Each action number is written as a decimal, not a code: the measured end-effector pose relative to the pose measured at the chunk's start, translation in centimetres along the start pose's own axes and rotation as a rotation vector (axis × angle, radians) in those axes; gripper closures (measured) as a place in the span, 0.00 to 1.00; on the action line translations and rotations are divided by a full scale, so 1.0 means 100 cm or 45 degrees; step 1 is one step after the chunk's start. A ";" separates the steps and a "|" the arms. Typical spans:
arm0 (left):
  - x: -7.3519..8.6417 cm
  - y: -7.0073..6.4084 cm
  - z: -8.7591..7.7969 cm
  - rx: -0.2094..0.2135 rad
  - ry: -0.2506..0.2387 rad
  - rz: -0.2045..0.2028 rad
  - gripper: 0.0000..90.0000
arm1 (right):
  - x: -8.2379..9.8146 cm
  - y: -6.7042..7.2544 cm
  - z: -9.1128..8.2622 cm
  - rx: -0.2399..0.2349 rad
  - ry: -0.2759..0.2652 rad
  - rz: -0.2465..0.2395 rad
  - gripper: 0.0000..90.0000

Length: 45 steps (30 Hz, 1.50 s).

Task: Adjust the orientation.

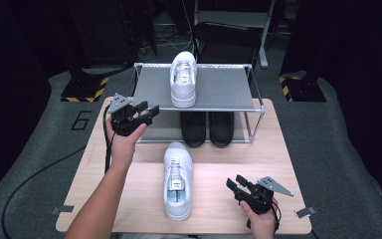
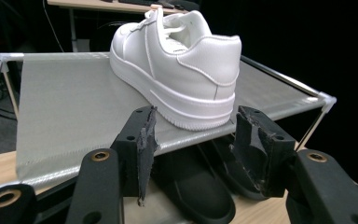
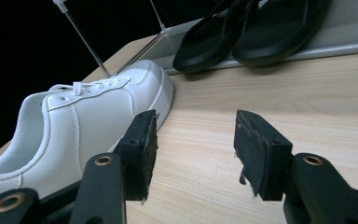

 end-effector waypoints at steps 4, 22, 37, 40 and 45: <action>0.009 0.002 -0.005 0.000 0.005 0.000 0.53 | 0.000 0.004 0.004 -0.006 0.016 -0.008 0.53; 0.066 0.010 -0.029 0.003 0.031 -0.015 0.51 | 0.004 0.038 0.033 -0.088 0.091 -0.104 0.52; 0.102 0.017 -0.041 0.037 0.066 -0.101 0.52 | 0.005 0.080 0.049 -0.215 0.169 -0.150 0.51; 0.102 0.018 -0.045 0.034 0.057 -0.095 0.52 | 0.004 0.088 0.053 -0.237 0.173 -0.156 0.50; 0.104 0.019 -0.050 0.018 0.051 -0.085 0.52 | 0.004 0.095 0.067 -0.245 0.195 -0.174 0.50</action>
Point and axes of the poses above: each handheld gripper's, and its own axes: z roughly forward along the jaws, x roughly out of its underside, y roughly to its left, the point moved 3 cm from there along z, roughly forward along the jaws, and after that the axes turned 7 degrees about -z, right-handed, at the moved point
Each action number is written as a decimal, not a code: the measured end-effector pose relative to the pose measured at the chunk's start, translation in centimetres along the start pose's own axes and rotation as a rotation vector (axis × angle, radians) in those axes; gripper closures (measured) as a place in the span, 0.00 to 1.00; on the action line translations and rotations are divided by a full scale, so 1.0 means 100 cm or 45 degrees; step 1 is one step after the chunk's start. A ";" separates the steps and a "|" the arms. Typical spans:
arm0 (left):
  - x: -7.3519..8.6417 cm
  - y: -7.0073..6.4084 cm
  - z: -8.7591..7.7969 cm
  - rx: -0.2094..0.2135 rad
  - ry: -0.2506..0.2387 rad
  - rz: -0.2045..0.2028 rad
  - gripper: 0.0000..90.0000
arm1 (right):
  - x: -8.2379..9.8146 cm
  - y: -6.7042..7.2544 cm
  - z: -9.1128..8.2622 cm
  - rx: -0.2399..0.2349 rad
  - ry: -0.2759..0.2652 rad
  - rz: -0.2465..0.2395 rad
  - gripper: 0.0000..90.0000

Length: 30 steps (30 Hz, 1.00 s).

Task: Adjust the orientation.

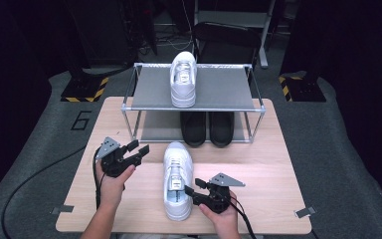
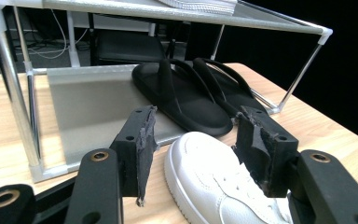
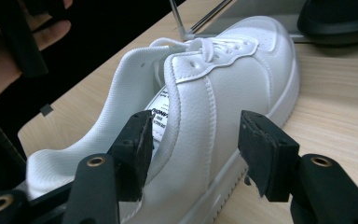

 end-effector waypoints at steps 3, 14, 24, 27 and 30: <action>0.002 0.004 -0.003 -0.004 -0.007 -0.025 0.52 | -0.001 0.001 0.010 0.003 0.024 -0.019 0.50; 0.003 0.009 -0.007 -0.009 -0.024 -0.062 0.51 | -0.007 -0.015 0.012 -0.034 0.099 0.077 0.61; 0.004 0.012 -0.007 -0.016 -0.027 -0.088 0.51 | -0.013 -0.043 0.001 0.059 0.110 0.073 0.57; 0.004 0.013 -0.007 -0.017 -0.028 -0.088 0.51 | -0.012 -0.041 0.002 0.070 0.106 0.042 0.59; 0.004 0.013 -0.007 -0.015 -0.027 -0.092 0.51 | -0.012 -0.039 0.001 0.069 0.130 0.046 0.61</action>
Point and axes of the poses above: each handheld gripper's, and its own axes: z roughly forward along the jaws, x roughly out of its underside, y roughly to its left, the point moved 3 cm from there along z, roughly forward along the jaws, and after that the axes turned 7 degrees about -z, right-handed, at the moved point
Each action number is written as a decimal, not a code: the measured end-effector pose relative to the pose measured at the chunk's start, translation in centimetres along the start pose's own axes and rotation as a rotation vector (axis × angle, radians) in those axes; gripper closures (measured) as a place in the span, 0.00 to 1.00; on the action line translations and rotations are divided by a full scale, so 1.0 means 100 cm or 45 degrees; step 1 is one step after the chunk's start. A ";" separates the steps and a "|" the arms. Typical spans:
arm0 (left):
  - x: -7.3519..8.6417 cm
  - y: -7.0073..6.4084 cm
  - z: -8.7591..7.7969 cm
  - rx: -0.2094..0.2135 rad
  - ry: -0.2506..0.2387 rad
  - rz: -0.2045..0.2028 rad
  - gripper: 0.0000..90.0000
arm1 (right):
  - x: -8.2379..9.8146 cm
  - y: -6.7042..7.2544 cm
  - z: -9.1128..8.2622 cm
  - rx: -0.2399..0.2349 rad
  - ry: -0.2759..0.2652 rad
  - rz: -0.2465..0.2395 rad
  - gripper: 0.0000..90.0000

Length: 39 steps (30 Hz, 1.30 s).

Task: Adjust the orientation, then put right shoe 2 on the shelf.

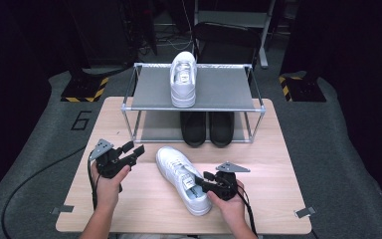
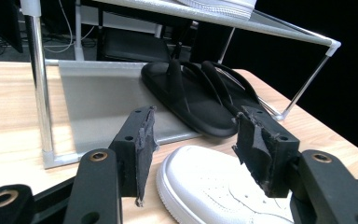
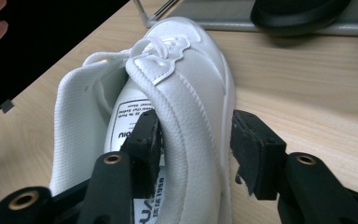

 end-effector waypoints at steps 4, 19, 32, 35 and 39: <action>0.000 0.001 0.000 -0.007 -0.002 -0.010 0.51 | 0.001 -0.001 0.003 -0.039 0.039 -0.009 0.63; -0.001 0.004 -0.001 -0.010 -0.010 -0.019 0.51 | 0.001 -0.004 0.007 -0.053 0.136 0.023 0.69; -0.002 0.008 -0.003 -0.021 -0.024 -0.035 0.52 | 0.001 -0.005 0.007 -0.049 0.141 0.041 0.73; -0.002 0.008 -0.003 -0.023 -0.023 -0.037 0.52 | 0.001 -0.005 0.008 -0.042 0.145 0.037 0.74; -0.002 0.010 -0.004 -0.025 -0.021 -0.032 0.52 | 0.000 -0.005 0.008 -0.031 0.154 0.021 0.76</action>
Point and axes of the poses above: each handheld gripper's, and its own axes: z roughly forward along the jaws, x roughly out of its underside, y roughly to its left, the point moved 3 cm from there along z, roughly forward along the jaws, and after that the axes turned 7 degrees about -z, right-handed, at the moved point
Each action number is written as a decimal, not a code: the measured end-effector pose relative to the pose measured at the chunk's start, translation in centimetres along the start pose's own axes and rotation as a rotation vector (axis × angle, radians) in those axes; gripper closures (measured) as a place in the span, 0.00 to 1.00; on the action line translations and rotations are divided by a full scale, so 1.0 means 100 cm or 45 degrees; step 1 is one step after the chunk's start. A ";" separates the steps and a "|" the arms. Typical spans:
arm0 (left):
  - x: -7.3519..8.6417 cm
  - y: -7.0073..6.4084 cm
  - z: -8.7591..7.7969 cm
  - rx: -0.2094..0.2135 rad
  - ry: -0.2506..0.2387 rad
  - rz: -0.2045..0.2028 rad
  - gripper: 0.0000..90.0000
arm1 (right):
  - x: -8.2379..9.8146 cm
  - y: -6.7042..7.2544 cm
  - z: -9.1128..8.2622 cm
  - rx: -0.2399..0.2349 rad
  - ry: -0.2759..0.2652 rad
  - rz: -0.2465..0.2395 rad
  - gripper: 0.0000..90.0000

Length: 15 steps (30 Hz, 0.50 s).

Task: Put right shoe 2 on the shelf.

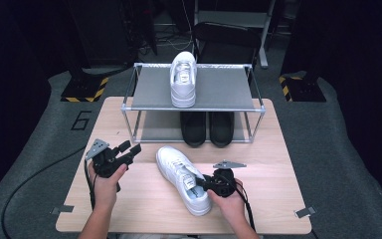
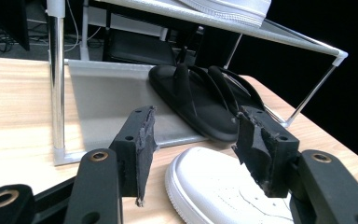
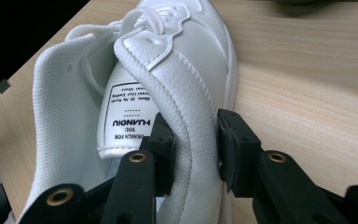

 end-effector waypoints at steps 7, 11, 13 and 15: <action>0.000 0.001 0.000 -0.002 0.001 -0.008 0.52 | -0.001 0.001 0.000 0.025 0.013 -0.011 0.82; 0.000 0.003 -0.001 -0.010 0.001 -0.012 0.52 | -0.001 0.002 -0.001 0.039 0.002 -0.018 0.84; 0.000 0.003 -0.001 -0.010 -0.002 -0.014 0.52 | 0.000 0.001 -0.002 0.046 -0.018 -0.028 0.85; 0.000 0.004 -0.001 -0.011 -0.002 -0.015 0.52 | 0.000 0.002 -0.002 0.053 -0.030 -0.025 0.86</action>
Point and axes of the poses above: each handheld gripper's, and its own axes: z roughly forward along the jaws, x roughly out of its underside, y roughly to its left, the point moved 3 cm from there along z, roughly forward along the jaws, and after that the axes turned 7 degrees about -z, right-handed, at the moved point
